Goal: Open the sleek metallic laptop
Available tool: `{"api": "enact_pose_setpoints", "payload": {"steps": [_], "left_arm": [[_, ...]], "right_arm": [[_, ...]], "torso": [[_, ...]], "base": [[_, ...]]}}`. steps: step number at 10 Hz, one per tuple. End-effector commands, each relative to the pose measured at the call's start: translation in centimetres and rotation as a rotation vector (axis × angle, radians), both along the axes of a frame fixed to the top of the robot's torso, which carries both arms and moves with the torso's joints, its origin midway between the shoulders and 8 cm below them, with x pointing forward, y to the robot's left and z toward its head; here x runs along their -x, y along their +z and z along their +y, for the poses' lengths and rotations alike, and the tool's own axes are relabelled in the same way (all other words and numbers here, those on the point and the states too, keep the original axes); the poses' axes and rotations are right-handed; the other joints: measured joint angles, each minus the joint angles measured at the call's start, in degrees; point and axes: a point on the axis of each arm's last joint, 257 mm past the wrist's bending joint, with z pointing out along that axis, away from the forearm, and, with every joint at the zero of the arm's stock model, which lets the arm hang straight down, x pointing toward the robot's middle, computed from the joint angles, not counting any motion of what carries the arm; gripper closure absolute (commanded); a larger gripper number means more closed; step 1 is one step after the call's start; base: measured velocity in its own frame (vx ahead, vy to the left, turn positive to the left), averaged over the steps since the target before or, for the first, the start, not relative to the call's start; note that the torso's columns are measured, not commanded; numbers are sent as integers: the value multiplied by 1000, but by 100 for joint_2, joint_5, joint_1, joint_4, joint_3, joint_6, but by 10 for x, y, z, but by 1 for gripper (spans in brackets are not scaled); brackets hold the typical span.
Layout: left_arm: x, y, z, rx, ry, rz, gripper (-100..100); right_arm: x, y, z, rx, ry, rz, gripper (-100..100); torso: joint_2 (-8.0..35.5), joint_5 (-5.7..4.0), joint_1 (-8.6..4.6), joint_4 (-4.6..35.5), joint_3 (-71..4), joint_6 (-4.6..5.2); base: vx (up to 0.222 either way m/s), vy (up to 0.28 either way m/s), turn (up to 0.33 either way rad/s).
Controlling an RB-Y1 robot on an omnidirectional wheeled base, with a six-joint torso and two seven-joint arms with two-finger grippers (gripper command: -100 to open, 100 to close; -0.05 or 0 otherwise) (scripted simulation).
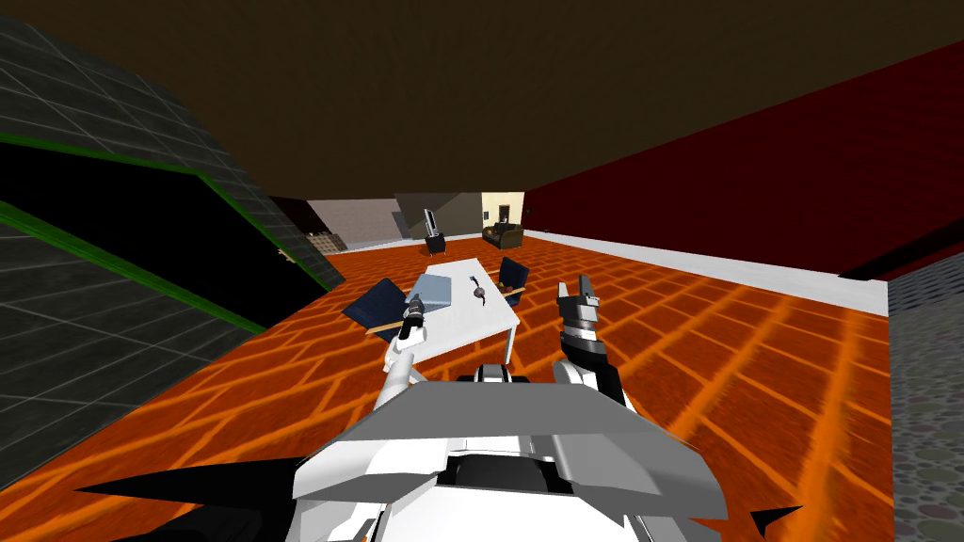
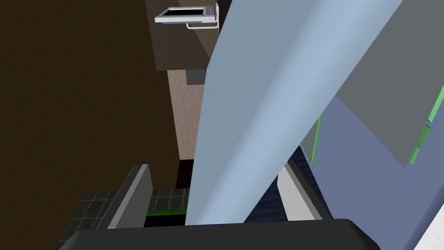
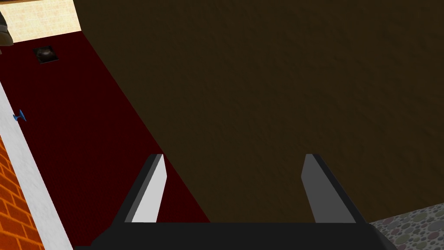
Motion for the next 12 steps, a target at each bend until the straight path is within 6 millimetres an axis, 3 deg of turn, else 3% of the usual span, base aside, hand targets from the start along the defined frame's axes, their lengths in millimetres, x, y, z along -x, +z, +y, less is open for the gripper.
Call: {"api": "enact_pose_setpoints", "payload": {"steps": [1,7,8,9,12], "left_arm": [[-5,12,3,-4,1,6,-100],[-23,49,12,-1,3,6,-100],[-21,43,12,0,3,10,-100],[-21,42,12,2,4,13,0],[-19,35,12,6,5,27,0]], "right_arm": [[0,0,0,0,0,0,0],[0,0,0,0,0,0,0],[0,0,0,0,0,0,0],[0,0,0,0,0,0,0],[0,0,0,0,0,0,0]], "torso": [[-2,2,0,-4,0,0],[4,1,19,6,3,-2],[2,2,17,4,2,0],[-5,4,19,-1,-2,-1],[1,2,18,6,2,0]], "base": [[-25,-29,-2],[-31,-14,-4],[-16,-1,-3],[0,0,0],[0,0,0]]}}
